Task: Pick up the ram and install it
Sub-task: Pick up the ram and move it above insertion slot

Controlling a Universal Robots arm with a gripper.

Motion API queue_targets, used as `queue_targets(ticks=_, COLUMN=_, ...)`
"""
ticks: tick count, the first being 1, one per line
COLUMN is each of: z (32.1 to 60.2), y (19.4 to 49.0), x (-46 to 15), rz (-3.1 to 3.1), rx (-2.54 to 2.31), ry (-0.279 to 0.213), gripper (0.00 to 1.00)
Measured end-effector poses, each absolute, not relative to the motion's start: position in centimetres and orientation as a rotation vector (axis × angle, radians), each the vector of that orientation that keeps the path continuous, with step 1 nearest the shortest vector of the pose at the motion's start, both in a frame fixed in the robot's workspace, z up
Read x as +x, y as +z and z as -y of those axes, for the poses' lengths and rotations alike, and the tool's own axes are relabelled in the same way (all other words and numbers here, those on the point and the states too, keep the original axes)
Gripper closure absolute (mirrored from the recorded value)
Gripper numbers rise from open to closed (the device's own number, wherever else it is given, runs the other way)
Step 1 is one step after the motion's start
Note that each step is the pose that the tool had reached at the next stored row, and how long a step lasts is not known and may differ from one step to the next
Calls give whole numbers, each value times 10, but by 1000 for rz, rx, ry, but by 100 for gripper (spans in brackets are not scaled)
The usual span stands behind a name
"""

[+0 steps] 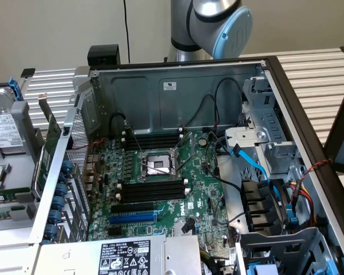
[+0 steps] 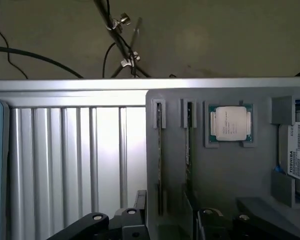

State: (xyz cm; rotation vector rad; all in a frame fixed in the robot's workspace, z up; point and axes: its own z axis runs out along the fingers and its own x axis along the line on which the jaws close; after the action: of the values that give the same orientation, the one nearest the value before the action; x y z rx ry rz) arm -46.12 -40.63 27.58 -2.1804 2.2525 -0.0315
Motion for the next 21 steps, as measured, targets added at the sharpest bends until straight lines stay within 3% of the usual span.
queue_targets(ticks=21, z=410, y=238, x=-461, rz=-2271, rx=-2161, ry=-32, gripper=58)
